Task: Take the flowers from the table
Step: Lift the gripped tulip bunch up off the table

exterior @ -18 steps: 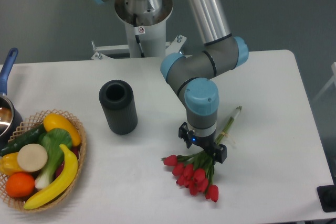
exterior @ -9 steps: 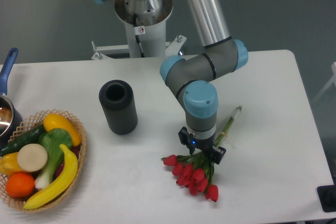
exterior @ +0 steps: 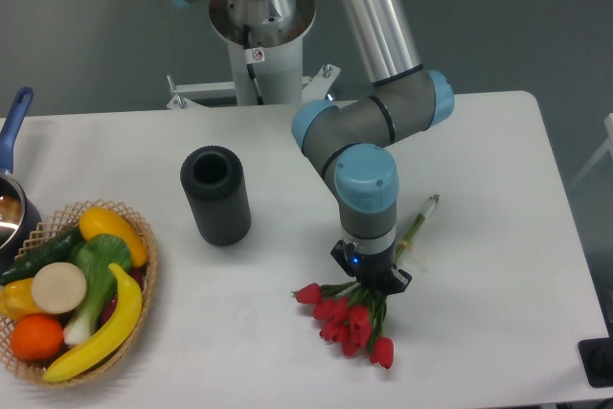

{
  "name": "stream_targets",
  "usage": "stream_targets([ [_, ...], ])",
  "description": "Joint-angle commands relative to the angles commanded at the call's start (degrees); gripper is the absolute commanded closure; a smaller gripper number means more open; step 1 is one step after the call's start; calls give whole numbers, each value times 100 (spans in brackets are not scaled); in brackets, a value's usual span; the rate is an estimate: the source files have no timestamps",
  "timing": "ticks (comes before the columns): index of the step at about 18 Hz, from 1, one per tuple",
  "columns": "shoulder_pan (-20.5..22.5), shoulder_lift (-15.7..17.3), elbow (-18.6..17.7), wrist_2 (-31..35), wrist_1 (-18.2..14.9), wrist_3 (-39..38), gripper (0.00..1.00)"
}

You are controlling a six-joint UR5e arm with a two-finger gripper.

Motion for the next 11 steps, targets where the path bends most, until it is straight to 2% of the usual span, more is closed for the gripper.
stream_targets([
  [3, 53, 263, -9, 26, -35, -9, 100],
  [7, 448, 536, 9, -271, -175, 9, 100],
  [9, 571, 677, 306, -448, -551, 96, 100],
  [11, 580, 660, 719, -492, -1227, 97, 100],
])
